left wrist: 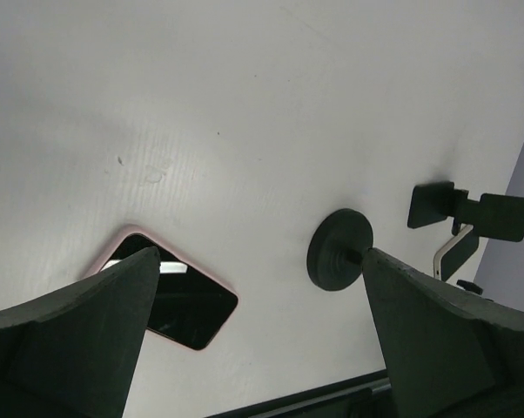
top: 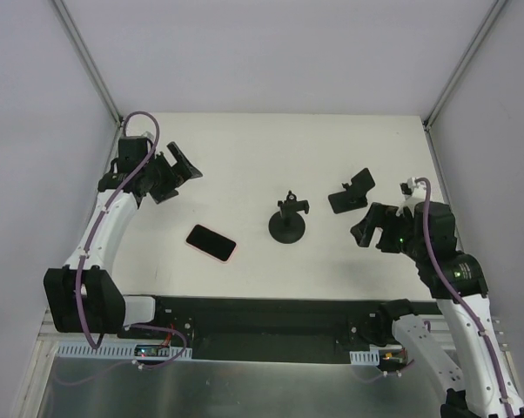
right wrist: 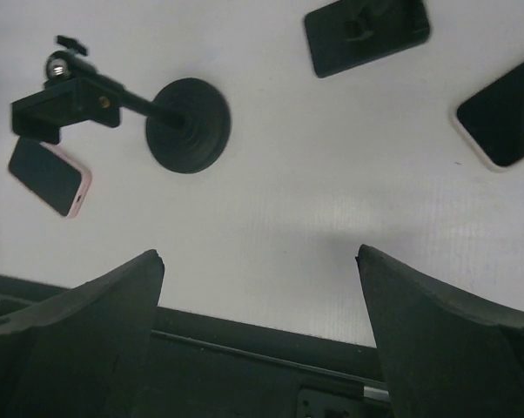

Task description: Place the phone on the phone stand

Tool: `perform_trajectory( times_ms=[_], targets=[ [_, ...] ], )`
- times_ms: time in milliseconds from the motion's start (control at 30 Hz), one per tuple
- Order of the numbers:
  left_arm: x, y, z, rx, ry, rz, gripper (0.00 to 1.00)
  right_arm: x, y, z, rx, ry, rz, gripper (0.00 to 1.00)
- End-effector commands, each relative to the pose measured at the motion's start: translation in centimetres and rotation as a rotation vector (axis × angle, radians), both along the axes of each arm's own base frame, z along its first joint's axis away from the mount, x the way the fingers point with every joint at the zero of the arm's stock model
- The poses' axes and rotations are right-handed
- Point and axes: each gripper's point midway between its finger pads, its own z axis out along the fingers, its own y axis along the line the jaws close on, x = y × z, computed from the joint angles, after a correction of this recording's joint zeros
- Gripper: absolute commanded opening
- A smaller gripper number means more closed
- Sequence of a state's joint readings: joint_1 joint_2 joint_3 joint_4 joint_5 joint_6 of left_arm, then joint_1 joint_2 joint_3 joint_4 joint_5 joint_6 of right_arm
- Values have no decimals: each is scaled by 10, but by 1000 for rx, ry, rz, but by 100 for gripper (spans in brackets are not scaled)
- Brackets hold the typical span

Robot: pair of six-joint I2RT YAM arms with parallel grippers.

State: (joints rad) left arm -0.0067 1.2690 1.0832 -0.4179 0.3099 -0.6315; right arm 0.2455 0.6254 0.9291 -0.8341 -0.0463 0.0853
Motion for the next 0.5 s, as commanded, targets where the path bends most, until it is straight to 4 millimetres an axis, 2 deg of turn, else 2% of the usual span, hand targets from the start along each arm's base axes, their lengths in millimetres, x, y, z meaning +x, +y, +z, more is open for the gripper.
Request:
perform_trajectory(
  times_ms=[0,33,67,100,200,233,267,300,333,367,433,467],
  targets=[
    [-6,-21,-6,-69,44,-120,97,0,53,11,146,-69,311,96],
    [-8,-28,-10,-103,66,-153,97,2,62,0,156,-57,371,96],
    [-10,-31,-15,-123,86,-166,96,4,77,8,210,-91,451,96],
    [-12,-34,-20,-142,104,-177,95,6,84,8,232,-95,487,96],
    [-24,-42,-40,-191,168,-201,91,24,105,1,225,-129,566,97],
    [-27,-42,-42,-196,170,-203,90,33,109,-9,201,-111,567,99],
    [-36,-43,-53,-200,198,-199,90,45,112,-6,154,-164,580,99],
    [-39,-42,-57,-201,201,-192,89,47,122,-7,136,-177,614,96],
    [-41,-41,-55,-193,179,-184,89,53,128,-17,110,-161,626,93],
    [-49,-38,-67,-180,209,-155,89,64,129,-16,61,-198,621,90],
    [-54,-30,-75,-147,215,-114,88,72,142,-21,23,-205,641,86],
    [-62,-24,-89,-123,254,-75,89,78,146,-19,24,-222,643,86]
  ],
)
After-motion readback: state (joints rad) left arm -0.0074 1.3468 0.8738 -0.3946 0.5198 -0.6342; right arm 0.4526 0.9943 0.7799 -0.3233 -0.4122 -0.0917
